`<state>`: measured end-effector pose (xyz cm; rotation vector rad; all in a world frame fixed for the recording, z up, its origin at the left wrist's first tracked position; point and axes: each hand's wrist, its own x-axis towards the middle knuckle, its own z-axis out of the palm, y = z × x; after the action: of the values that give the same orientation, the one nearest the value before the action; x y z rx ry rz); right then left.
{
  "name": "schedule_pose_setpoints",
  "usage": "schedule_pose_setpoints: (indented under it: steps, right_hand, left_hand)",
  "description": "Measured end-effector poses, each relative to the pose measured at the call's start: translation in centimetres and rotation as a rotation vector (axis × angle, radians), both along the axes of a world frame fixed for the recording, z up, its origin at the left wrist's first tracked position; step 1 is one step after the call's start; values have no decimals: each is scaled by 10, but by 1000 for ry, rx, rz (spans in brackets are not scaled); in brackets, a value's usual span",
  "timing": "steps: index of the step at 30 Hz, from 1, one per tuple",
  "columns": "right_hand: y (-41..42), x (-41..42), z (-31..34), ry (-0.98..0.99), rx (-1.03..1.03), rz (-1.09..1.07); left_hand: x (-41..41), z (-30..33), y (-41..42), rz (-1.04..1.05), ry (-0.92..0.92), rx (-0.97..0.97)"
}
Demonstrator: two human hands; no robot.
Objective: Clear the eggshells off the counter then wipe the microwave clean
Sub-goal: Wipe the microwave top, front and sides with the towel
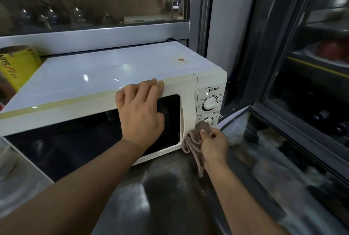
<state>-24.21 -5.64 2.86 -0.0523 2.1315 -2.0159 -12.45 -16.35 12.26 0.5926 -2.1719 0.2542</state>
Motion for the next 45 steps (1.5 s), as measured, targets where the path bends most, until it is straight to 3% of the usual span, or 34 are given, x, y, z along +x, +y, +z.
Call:
schedule_pose_setpoints:
  steps: [8,16,20,24,33,45]
  right_hand:
    - [-9,14,22,265,-7,-88]
    - [-21,25,-15,291,-41,-209]
    - [-21,21,-45,122,64,-193]
    - [-20,6,-66,32,37,-190]
    - [-27,-34,-59,-262,-305,-313]
    - [-41,54,-53,-246,-190,-26]
  left_hand:
    - [0,4,1,-11,15,32]
    - [-4,-4,-4,-12,68,-9]
    - [-4,-4,-5,-15,74,-21]
    - [-4,-4,-8,-16,69,-67]
    - [-5,-3,-7,-9,23,-43]
    - [3,3,1,24,-102,16]
